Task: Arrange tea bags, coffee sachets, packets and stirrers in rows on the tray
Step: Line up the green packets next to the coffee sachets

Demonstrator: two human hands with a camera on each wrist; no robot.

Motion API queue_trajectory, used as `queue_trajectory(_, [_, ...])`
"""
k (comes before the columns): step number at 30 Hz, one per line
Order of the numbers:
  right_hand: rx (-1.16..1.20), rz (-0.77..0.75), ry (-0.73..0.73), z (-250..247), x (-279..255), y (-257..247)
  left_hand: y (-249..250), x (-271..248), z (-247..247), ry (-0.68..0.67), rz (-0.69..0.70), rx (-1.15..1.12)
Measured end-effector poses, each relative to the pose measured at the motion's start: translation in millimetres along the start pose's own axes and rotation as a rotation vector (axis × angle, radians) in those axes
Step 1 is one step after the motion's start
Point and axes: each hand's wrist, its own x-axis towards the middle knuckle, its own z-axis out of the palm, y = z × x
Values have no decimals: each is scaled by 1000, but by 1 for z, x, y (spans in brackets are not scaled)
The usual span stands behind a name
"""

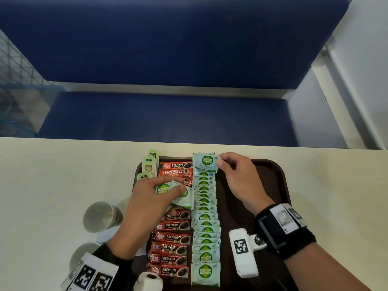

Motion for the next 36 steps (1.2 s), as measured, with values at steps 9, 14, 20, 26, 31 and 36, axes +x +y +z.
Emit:
queue_trajectory(9, [-121, 10, -21, 11, 4, 4, -3, -1, -7, 18, -9, -22])
queue_trajectory(14, [-68, 24, 32, 12, 0, 1, -6, 0, -5, 20, -16, -22])
queue_trajectory(20, [-41, 63, 36, 11, -1, 2, -6, 0, -6, 21, -18, -16])
queue_trajectory(26, [58, 38, 34, 4, -23, -19, -5, 3, 2, 62, -24, -52])
queue_trajectory(31, [198, 176, -377, 3, -50, -41, 0, 6, 14, 31, 38, -88])
queue_trajectory(36, [261, 161, -241, -10, -42, -39, 10, 9, 13, -33, 63, -133])
